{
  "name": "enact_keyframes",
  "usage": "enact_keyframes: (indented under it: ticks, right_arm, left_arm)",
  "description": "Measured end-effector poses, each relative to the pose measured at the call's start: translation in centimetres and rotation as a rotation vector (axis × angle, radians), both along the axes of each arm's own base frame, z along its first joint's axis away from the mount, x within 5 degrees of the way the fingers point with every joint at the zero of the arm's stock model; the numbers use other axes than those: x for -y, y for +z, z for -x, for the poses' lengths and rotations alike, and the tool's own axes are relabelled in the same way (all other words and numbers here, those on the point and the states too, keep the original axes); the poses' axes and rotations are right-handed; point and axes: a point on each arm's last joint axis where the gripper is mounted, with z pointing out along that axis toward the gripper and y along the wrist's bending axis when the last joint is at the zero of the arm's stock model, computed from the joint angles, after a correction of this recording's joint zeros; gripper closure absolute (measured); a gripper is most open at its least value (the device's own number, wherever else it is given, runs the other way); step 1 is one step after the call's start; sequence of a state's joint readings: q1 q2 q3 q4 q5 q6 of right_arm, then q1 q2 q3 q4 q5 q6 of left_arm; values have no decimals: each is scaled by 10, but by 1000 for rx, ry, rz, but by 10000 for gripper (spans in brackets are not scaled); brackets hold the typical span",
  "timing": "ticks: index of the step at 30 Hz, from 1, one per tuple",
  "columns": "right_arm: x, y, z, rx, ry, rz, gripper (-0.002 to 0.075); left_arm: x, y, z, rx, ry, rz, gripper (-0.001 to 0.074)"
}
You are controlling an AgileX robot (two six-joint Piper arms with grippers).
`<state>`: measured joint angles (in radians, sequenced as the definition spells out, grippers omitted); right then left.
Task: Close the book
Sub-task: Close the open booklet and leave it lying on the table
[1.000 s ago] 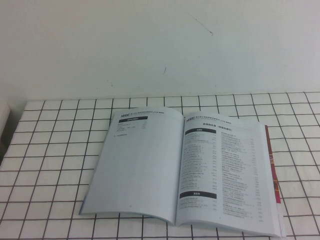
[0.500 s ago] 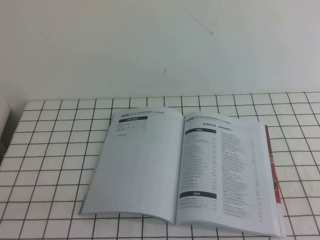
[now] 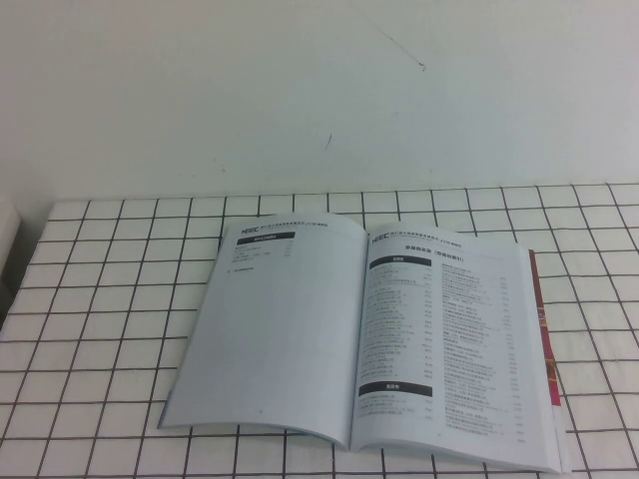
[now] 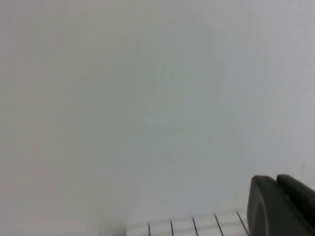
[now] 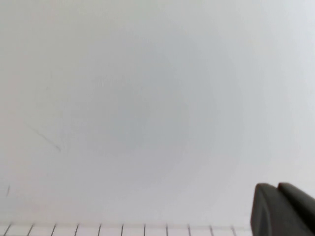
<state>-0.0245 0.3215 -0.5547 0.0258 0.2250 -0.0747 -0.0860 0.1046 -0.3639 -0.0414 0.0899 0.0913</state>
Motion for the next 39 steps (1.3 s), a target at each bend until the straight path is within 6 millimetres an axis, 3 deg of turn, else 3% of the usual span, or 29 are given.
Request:
enact_keyframes:
  ticks: [4,8,12,18,27,34,39]
  right_arm:
    - [-2,4,-35,-234,34,-26,729]
    - [-13,-5,-73,-469,179,16,729]
    - [-30,-23,-113,-632,410,52,729]
    - [-46,-59,-160,-727,547,46,729]
    - [-95,-141,-201,-968,651,91,729]
    - [-110,-203,-215,-1127,653,134,729]
    - [-110,-221,-219,-1169,632,139,729]
  left_arm:
    - [4,9,-25,-272,-22,14,738]
    - [11,12,-61,-509,-61,20,738]
    - [24,8,-108,-721,-160,21,738]
    - [40,-14,-177,-917,-261,66,738]
    - [50,-73,-255,-1105,-253,185,738]
    - [48,-120,-280,-1178,-196,191,738]
    - [48,-143,-290,-1221,-170,209,738]
